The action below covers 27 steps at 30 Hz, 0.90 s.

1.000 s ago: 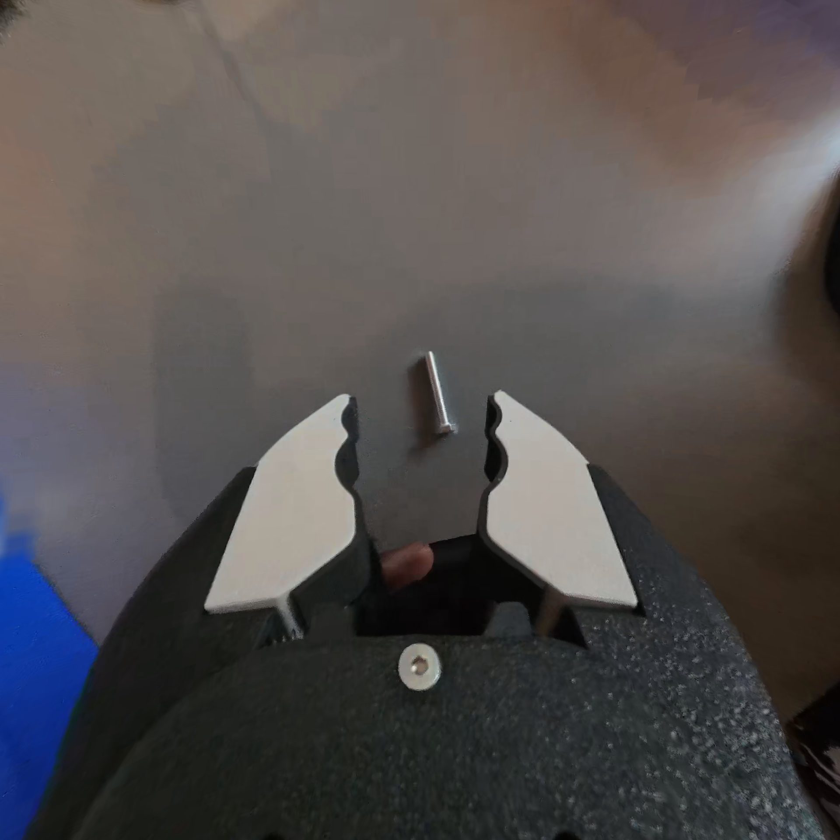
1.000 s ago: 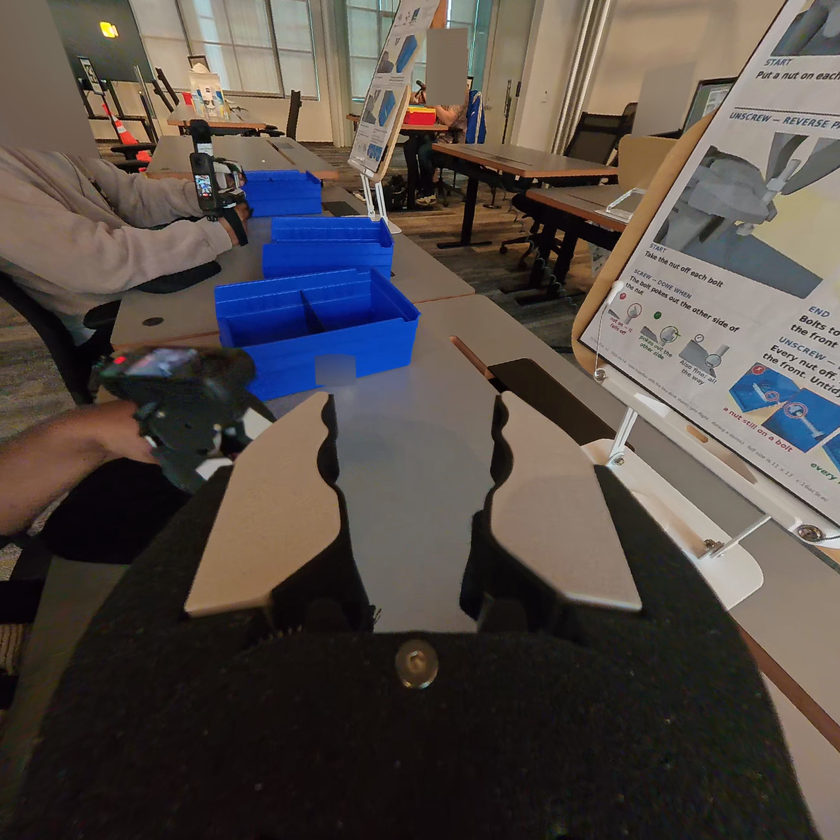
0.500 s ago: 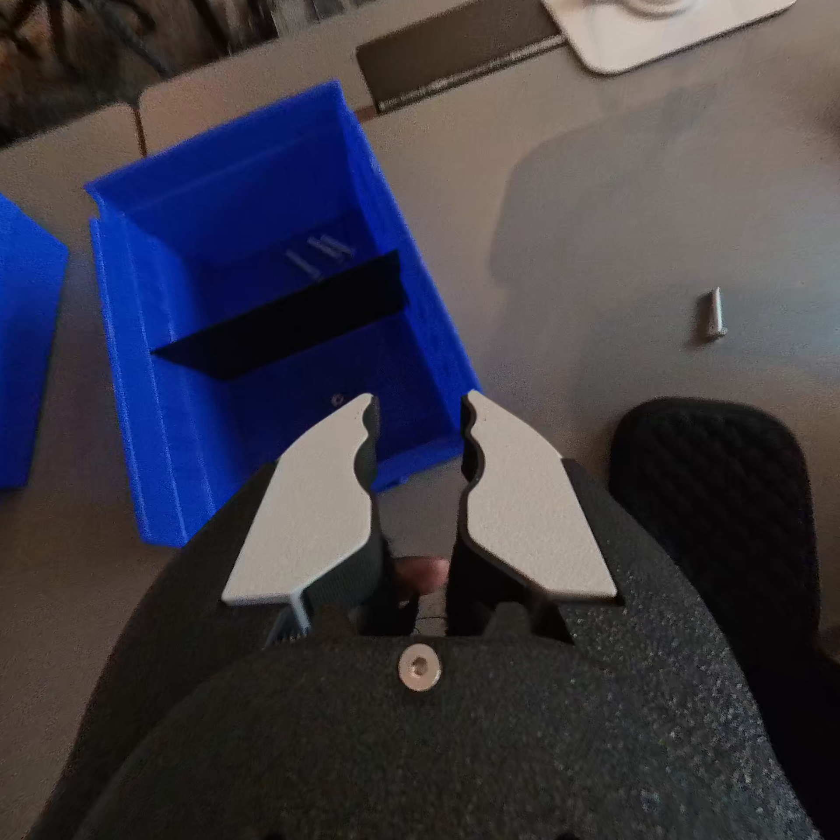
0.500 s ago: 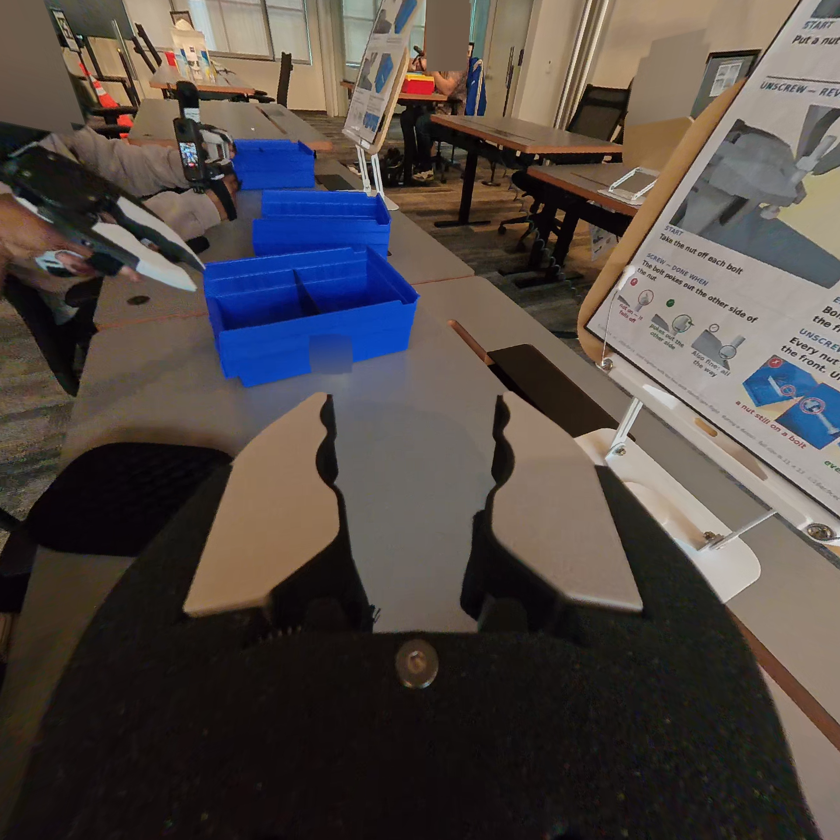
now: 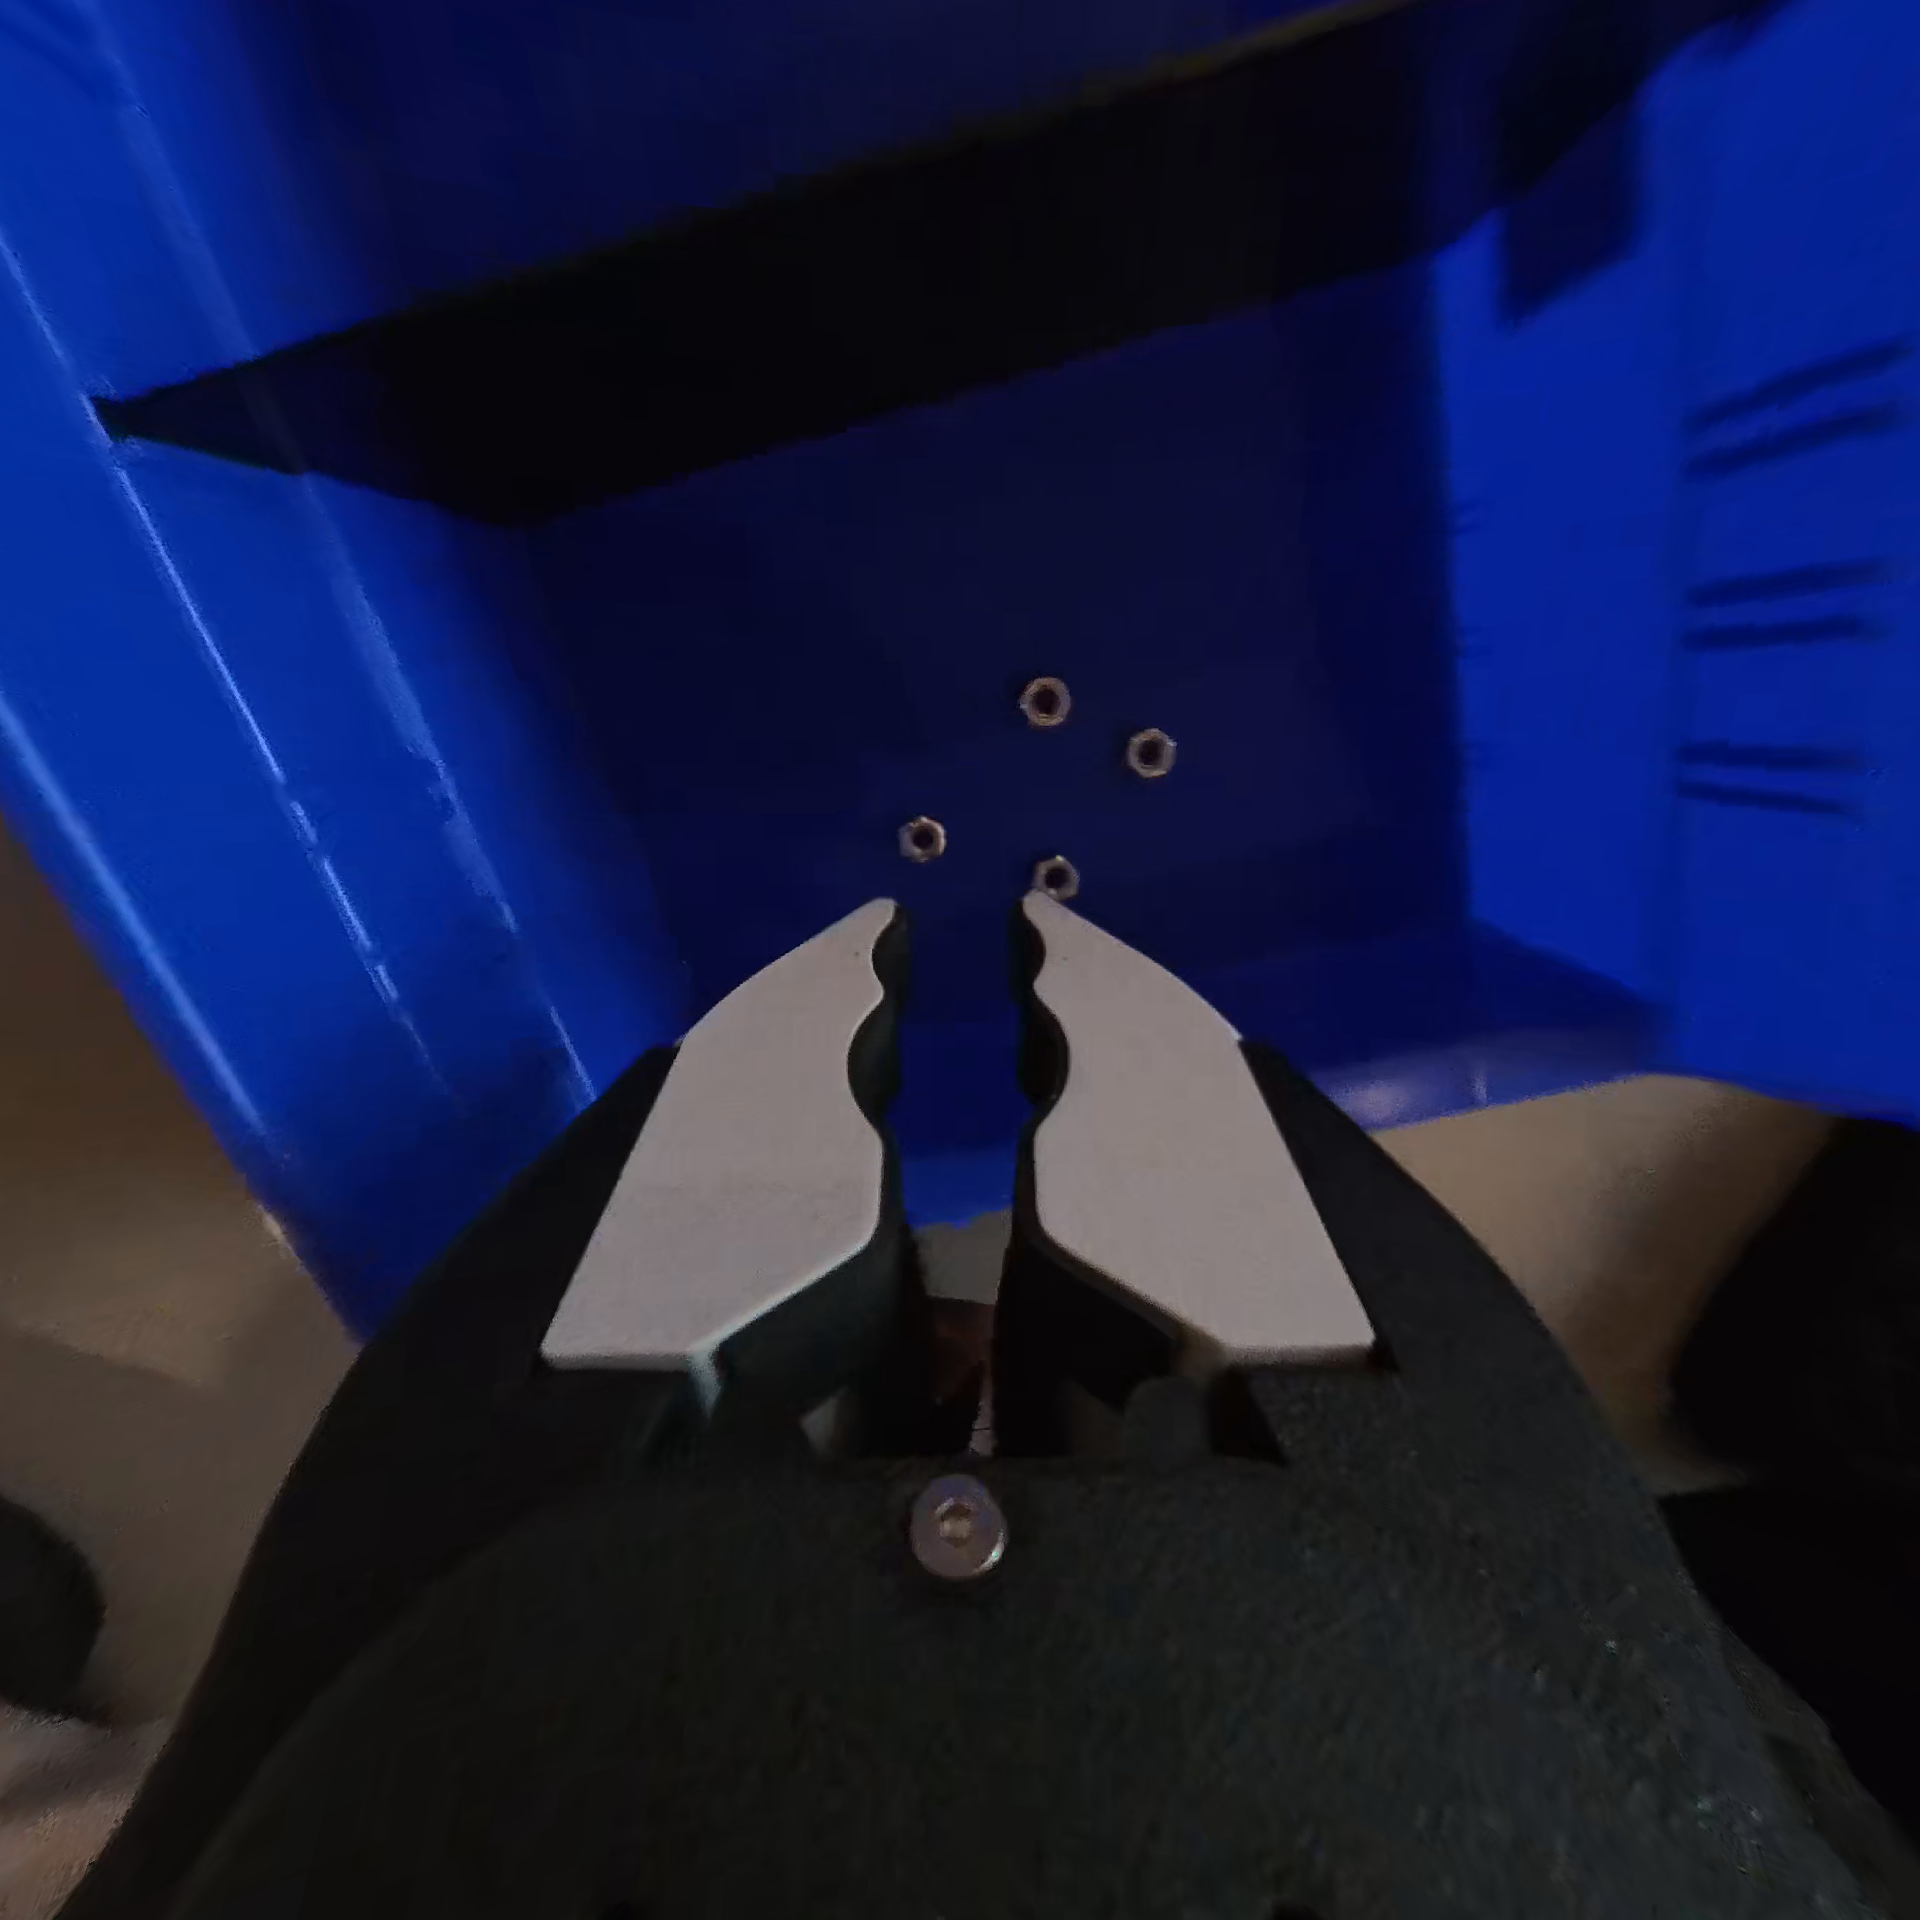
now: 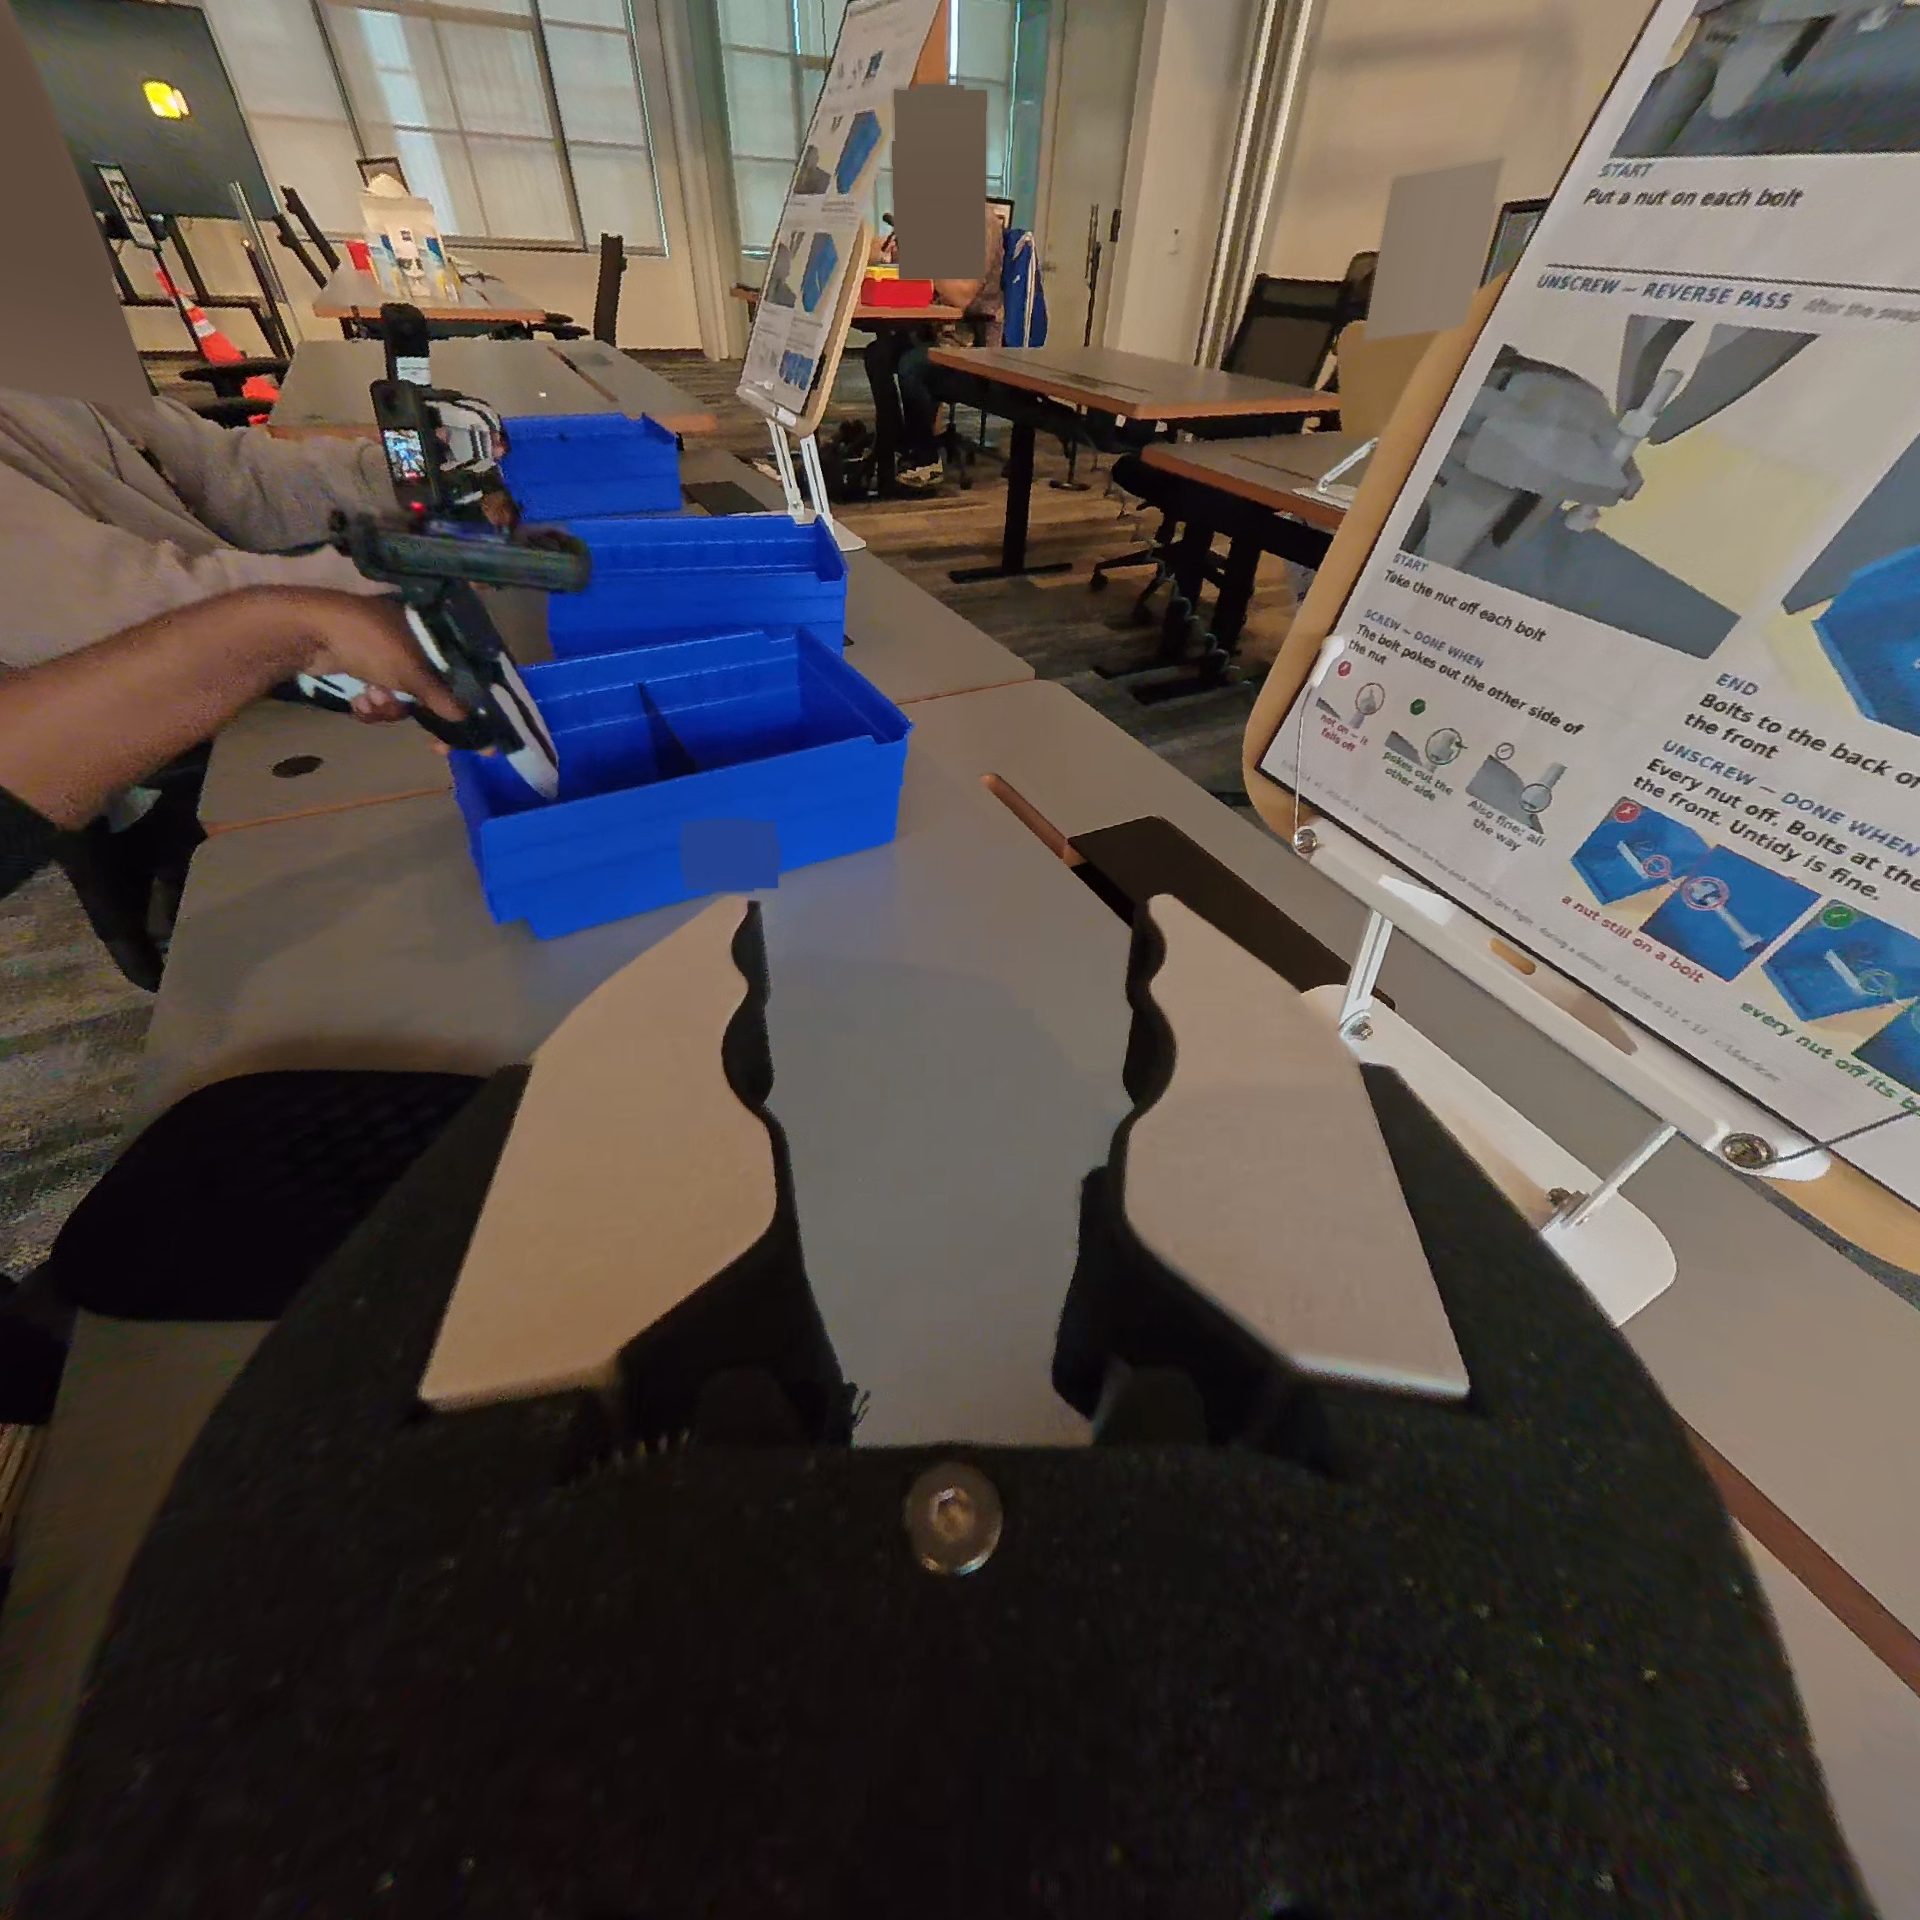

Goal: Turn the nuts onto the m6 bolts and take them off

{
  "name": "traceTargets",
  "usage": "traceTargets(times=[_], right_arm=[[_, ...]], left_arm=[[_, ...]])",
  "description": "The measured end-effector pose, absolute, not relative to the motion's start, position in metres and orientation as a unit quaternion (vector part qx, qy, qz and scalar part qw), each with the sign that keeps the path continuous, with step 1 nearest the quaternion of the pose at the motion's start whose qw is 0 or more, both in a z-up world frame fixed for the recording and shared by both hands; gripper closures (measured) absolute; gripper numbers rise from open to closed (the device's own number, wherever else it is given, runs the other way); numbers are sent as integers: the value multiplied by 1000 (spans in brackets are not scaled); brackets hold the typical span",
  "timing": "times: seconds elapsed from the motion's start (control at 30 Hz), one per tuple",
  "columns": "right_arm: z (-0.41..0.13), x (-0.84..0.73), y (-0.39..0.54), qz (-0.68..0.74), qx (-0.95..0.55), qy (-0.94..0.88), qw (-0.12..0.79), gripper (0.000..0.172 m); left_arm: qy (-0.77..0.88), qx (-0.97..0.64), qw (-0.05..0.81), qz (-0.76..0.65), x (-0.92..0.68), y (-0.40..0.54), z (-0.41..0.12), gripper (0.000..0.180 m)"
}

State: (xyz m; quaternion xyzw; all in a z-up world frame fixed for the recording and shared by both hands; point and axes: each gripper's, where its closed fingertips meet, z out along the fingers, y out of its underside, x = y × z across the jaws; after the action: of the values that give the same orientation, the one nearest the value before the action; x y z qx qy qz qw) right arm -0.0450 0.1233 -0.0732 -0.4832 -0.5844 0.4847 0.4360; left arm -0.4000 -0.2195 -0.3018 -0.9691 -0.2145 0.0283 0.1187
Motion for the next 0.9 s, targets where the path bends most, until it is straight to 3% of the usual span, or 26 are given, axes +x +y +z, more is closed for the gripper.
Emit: traceTargets(times=[0.5, 0.9], right_arm=[[-69, -39, 131, 485, -487, -572, 447, 106], [-67, -39, 132, 485, -486, -570, 451, 107]], left_arm=[[-231, -971, 52, 33, -414, -216, -334, 161], [-225, -973, 45, 18, -410, -215, -343, 165]])
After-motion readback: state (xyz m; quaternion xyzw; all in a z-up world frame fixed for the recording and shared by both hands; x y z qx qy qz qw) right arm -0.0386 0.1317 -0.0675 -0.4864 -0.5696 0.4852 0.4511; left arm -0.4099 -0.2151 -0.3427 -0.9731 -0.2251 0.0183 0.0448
